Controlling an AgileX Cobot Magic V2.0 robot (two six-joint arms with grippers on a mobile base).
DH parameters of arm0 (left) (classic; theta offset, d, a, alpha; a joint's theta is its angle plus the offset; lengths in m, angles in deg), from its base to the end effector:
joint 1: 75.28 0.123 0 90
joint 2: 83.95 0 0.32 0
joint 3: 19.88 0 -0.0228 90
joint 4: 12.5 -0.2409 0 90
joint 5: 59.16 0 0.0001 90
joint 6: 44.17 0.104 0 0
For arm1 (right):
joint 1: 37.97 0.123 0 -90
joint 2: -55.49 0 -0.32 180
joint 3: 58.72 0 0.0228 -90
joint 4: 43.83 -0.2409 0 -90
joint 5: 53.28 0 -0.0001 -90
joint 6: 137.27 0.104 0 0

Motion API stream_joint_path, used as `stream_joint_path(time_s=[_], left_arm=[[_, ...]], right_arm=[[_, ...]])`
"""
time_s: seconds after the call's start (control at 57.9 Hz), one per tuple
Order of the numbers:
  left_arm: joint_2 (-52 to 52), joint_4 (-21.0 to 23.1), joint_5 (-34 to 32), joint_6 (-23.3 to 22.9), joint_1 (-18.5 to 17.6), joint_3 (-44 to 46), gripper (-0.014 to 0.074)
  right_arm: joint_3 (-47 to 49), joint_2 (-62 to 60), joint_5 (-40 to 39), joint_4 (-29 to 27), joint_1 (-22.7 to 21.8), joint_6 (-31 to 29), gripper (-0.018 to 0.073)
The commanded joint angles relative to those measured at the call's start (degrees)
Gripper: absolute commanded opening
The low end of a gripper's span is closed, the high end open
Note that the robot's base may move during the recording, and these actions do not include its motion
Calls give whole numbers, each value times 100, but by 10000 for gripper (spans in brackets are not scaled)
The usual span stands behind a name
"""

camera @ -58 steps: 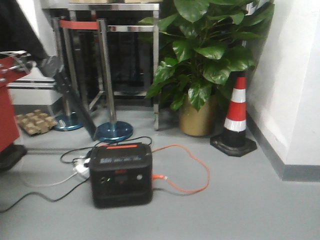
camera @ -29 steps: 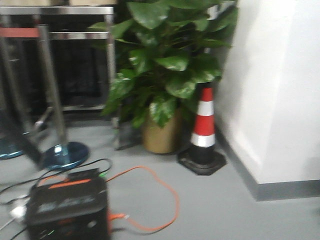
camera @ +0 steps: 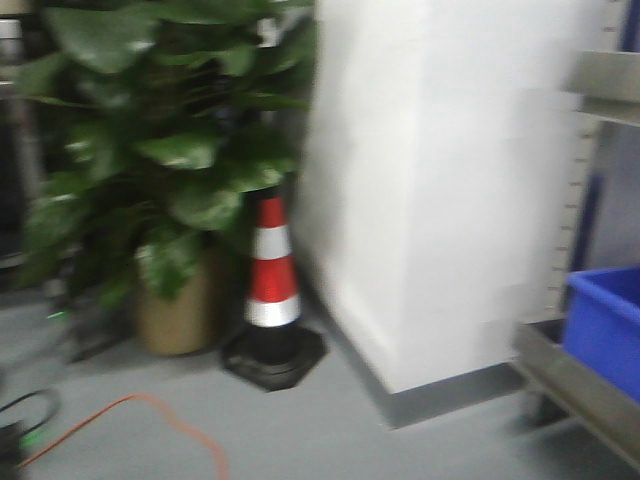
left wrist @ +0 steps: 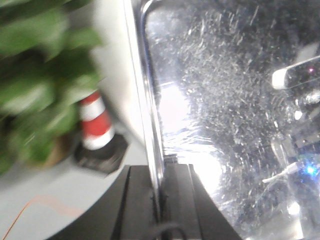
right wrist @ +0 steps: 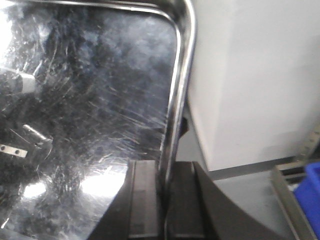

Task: Stack silver trays without gaps
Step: 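Hold the tray in both grippers while the base drives to another rack, then carry the tray with both grippers above the stacked silver trays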

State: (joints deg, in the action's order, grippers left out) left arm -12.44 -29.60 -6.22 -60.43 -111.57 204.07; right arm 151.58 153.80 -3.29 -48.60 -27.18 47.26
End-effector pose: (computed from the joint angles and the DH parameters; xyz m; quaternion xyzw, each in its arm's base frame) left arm 0.3367 -0.2170 0.5059 0.1618 0.8298 -0.0945 0.5256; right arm 0.3453 0.0726 0.5023 -0.0403 0.8555 0.1093 0.5045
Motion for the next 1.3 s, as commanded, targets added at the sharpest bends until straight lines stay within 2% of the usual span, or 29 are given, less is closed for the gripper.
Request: stream_joint_path(time_s=[0.0,1.278], left_arm=[[52,92,-349,63,-95,48,-20],[52,92,-349,63,-95,48,-20]], right_arm=[[75,-67,-270,-168,59,-96,-80],[75,-67,-293,-168,59,-96,-80]])
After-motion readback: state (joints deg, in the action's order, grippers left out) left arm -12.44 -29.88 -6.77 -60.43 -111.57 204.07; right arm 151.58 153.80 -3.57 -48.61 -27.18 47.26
